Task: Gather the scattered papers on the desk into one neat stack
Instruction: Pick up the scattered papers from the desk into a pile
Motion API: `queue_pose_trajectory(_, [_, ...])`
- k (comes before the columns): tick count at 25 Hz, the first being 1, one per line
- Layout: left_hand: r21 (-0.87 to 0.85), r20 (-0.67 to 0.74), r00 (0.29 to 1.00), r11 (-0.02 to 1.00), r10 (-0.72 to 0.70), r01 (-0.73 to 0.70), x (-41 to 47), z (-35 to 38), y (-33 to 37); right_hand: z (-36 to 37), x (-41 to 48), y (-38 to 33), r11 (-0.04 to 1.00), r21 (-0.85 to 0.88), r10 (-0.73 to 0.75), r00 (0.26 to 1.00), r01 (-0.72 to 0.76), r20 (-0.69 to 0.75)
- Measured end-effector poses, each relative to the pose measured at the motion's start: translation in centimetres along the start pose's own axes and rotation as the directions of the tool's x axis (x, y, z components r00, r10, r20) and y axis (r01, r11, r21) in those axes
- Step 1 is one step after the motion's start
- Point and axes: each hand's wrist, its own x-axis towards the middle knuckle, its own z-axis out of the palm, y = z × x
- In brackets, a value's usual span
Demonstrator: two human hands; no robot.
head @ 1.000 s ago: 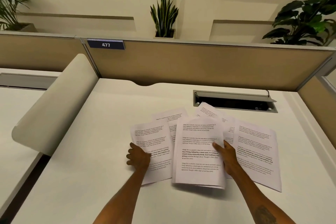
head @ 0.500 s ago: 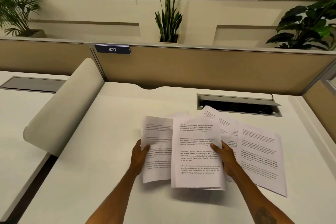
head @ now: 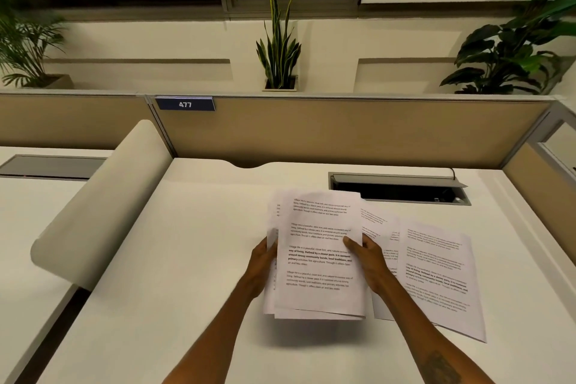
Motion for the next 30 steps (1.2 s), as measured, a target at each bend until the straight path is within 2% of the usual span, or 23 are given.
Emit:
queue_pose_trajectory(5, [-0.011,-0.042,0.996,0.997,-0.075,0.075,1.1,2.0,-0.5,0.0,-0.3,0.2,0.998,0.062,0.011,0.997,-0.007,-0.071])
queue_pose_trajectory(9, [0.146,0.028,0.998,0.987,0.055,-0.059,1.6,2.6,-1.3,0.4,-0.1,0.8,0.999,0.034,0.017,0.99,-0.012,-0.136])
queue_pose_trajectory(12, [0.179,0.032,0.996,0.98,0.084,-0.089,2.1,2.2,-1.9,0.4,0.4,1.1,0.998,-0.018,0.051,0.988,-0.054,-0.148])
queue_pose_trajectory(14, [0.187,0.023,0.995,0.978,0.094,-0.096,2.5,1.5,-2.0,-0.1,0.9,1.3,0.99,-0.09,0.082,0.967,-0.106,-0.241])
queue_pose_trajectory(17, [0.192,-0.011,0.994,0.976,0.106,-0.102,3.1,-0.1,-2.3,-1.7,1.8,2.1,0.922,-0.29,0.092,0.872,-0.257,-0.481])
queue_pose_trajectory(19, [0.188,-0.041,0.994,0.977,0.106,-0.097,3.5,-1.3,-2.4,-2.5,2.3,2.6,0.867,-0.372,0.071,0.821,-0.332,-0.567])
queue_pose_trajectory(24, [0.19,-0.085,0.99,0.977,0.116,-0.098,4.4,-3.9,-2.1,-1.4,3.8,2.8,0.77,-0.456,0.056,0.76,-0.445,-0.647])
queue_pose_trajectory(30, [0.182,-0.136,0.986,0.981,0.095,-0.069,5.5,-6.9,-1.5,0.8,5.4,3.2,0.64,-0.566,0.026,0.751,-0.52,-0.66])
